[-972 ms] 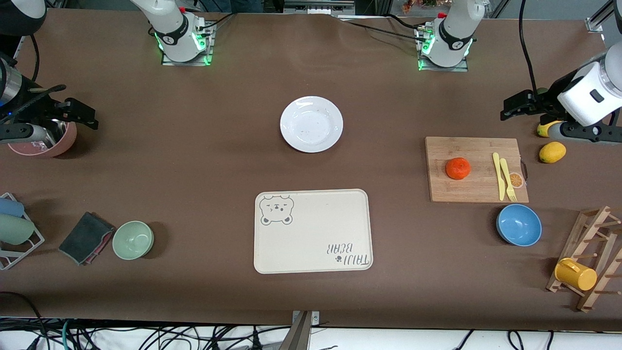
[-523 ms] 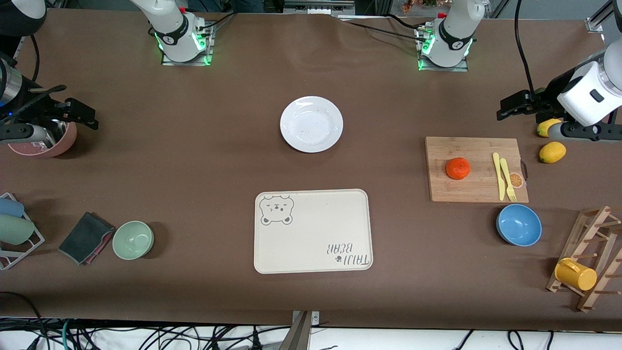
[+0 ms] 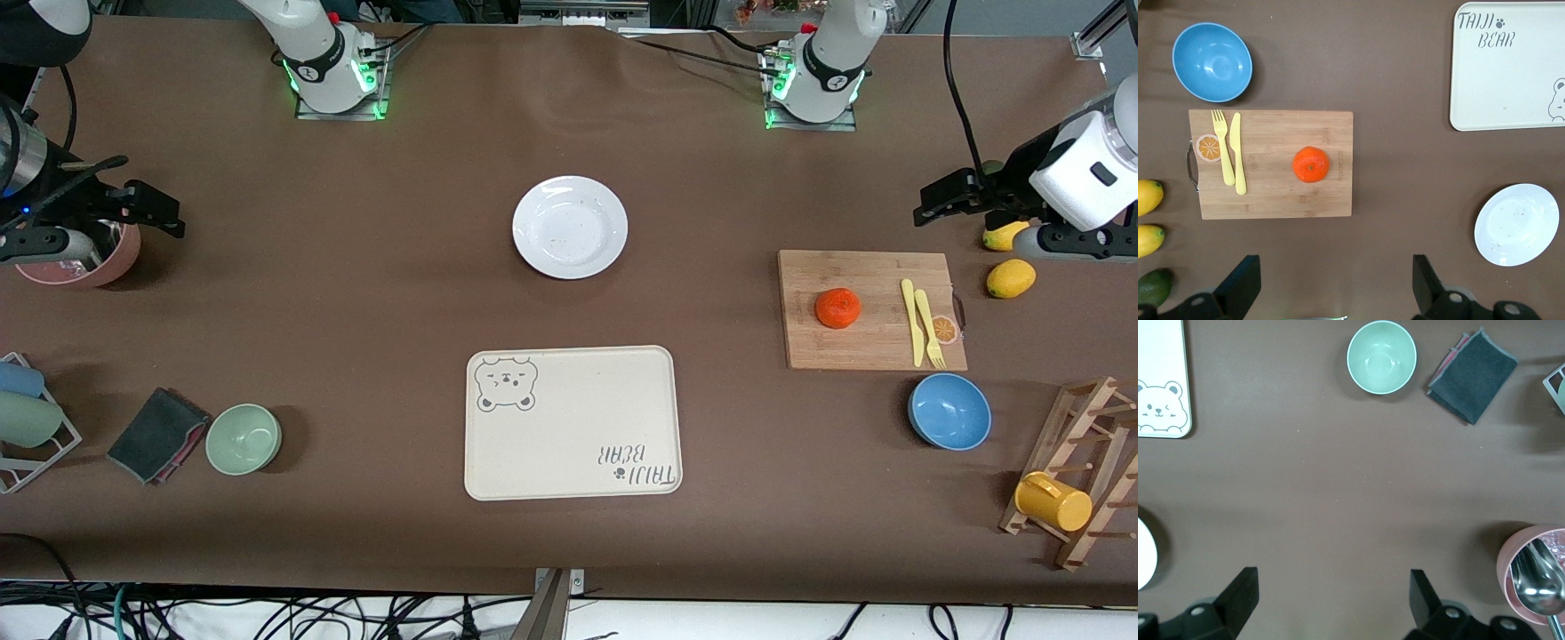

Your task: Place orange and plate with both arms

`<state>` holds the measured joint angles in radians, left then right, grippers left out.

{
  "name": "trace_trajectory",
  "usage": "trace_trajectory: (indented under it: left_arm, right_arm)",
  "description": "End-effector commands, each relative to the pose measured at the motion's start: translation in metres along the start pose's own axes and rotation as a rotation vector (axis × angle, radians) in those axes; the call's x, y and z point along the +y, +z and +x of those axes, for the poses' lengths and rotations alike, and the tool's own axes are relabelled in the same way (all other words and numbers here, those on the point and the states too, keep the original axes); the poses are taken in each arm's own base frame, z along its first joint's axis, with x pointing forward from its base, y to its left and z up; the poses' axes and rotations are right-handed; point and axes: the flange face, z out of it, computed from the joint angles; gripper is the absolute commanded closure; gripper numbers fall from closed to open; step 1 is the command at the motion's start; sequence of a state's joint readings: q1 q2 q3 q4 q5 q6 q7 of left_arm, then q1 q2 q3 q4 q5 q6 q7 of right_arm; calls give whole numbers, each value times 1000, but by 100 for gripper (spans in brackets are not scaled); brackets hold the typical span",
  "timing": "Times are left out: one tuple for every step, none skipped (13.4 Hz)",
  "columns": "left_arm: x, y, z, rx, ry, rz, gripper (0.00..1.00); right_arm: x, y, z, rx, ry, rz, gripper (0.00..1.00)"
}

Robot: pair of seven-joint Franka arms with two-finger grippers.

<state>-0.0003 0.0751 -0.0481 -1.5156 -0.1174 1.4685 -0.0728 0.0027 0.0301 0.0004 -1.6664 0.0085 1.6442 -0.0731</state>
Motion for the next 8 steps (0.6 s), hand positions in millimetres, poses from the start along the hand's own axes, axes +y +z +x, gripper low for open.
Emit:
trace_trajectory:
  left_arm:
    - [0, -5, 2, 16, -11, -2, 0]
    - [1, -3, 3, 16, -9, 1, 0]
    - [-1, 1, 6, 11, -9, 38, 0]
    - [-3, 0, 6, 12, -8, 52, 0]
    - [-1, 2, 5, 7, 3, 56, 0]
    - [2, 4, 5, 1, 4, 56, 0]
    - [3, 5, 4, -7, 4, 57, 0]
    - [3, 4, 4, -4, 4, 55, 0]
  right_arm:
    - [-1, -5, 0, 4, 0, 16, 0]
    - [0, -5, 0, 4, 0, 16, 0]
    - [0, -5, 0, 4, 0, 16, 0]
    - [0, -5, 0, 4, 0, 16, 0]
    - [0, -5, 0, 4, 0, 16, 0]
    - [0, -5, 0, 4, 0, 16, 0]
    - [0, -5, 0, 3, 0, 16, 0]
    - [0, -5, 0, 3, 0, 16, 0]
